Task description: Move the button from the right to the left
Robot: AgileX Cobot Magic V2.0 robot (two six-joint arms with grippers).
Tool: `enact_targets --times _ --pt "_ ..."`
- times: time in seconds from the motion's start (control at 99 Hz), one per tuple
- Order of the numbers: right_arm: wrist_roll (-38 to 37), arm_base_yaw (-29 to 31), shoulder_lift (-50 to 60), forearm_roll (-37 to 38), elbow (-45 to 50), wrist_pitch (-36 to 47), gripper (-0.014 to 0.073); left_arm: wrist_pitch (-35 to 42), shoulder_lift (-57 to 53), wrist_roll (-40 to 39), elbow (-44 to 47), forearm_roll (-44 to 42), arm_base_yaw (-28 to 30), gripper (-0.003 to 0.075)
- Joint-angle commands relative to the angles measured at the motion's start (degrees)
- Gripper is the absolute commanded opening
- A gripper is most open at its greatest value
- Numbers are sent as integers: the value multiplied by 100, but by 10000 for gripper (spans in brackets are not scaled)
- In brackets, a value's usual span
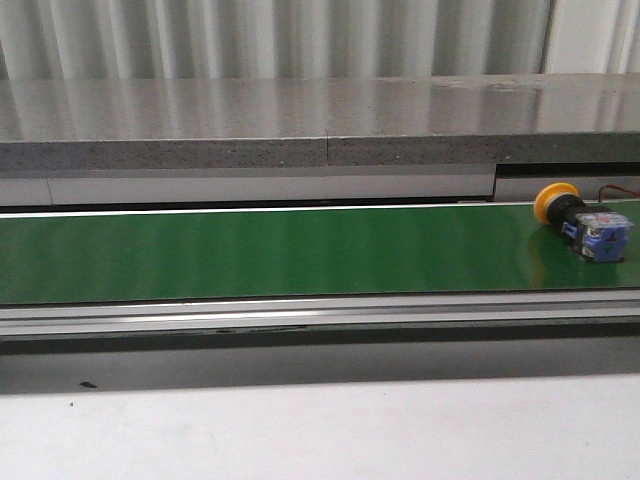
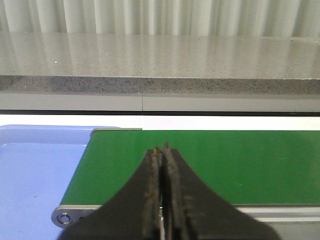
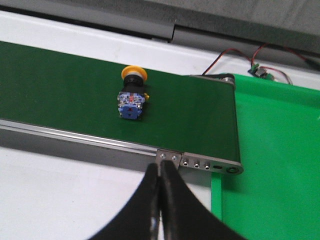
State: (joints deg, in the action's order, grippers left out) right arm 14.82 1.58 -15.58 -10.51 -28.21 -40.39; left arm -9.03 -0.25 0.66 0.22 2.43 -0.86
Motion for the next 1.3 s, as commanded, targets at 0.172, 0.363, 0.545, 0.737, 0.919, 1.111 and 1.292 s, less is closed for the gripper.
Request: enact_targets --times 0.172,0.363,0.545,0.737,0.919,1.111,1.292 --pt "79 -13 936 -65 -47 233 -68 432 -182 -66 222 9 -35 -20" --pt "79 -13 1005 -65 -47 235 -68 443 -182 -66 222 9 -35 -20" --pt "79 -13 1005 -65 -47 235 -68 757 -182 -66 178 9 -35 -21" --pt "79 -13 1005 -65 -47 235 -68 543 127 -66 -251 9 -35 -21" --pt "79 -13 1005 -65 -47 235 -68 -236 800 -66 -1124 -85 -35 -21" --pt "79 -13 1005 -65 -47 235 -68 -1410 1909 -66 -2058 -74 -35 -21" --pt "79 -13 1005 -65 -47 235 -68 -2311 2901 -66 -2858 -74 -35 -21"
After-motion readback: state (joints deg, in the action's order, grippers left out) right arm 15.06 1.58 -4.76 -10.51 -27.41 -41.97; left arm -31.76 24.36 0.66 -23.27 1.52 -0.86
